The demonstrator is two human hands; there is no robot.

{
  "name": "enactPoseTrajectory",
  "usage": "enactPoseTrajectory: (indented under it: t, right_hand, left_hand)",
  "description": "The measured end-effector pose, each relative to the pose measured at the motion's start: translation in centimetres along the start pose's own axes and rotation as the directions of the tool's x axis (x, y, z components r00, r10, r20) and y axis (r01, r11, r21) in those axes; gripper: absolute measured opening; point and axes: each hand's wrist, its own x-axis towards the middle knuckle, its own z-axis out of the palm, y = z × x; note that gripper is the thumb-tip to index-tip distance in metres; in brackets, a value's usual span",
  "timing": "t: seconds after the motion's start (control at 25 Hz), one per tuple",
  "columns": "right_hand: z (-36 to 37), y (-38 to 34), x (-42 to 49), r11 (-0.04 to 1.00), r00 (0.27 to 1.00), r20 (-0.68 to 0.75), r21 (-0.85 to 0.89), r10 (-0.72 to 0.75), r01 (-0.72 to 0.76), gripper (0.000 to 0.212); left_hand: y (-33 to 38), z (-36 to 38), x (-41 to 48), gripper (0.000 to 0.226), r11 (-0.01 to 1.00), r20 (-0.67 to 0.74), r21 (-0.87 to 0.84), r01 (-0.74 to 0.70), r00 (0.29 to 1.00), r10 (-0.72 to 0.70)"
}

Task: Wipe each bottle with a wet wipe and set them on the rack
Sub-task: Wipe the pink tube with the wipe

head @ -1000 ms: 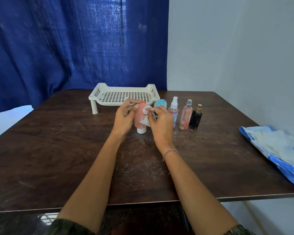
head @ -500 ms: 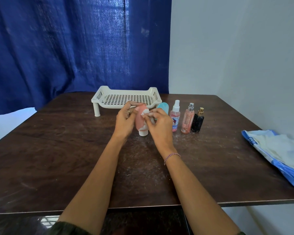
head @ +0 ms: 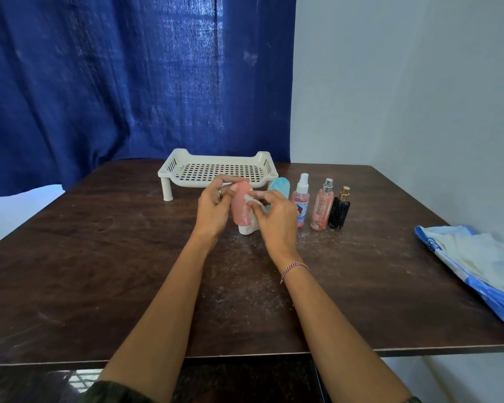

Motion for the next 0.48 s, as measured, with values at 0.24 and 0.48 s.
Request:
enactPoseTrajectory:
  t: [0.24, 0.48]
  right_hand:
    - [-0.04, -0.1, 0.26, 1.0, 1.0, -0.011, 0.031, -0.003, 0.003, 0.023]
    - [-0.33, 0.34, 0.14, 0.998, 0.996, 0.068, 0.041, -0.055, 0.053, 0.02]
  left_hand:
    - [-0.01, -0.14, 0.02, 0.017, 0.999, -0.011, -0.006, 0.034, 0.999, -0.034]
    - [-0.32, -0.53, 0.41, 0.019, 0.998, -0.051, 0.001, 0.055, 0.997, -0.055]
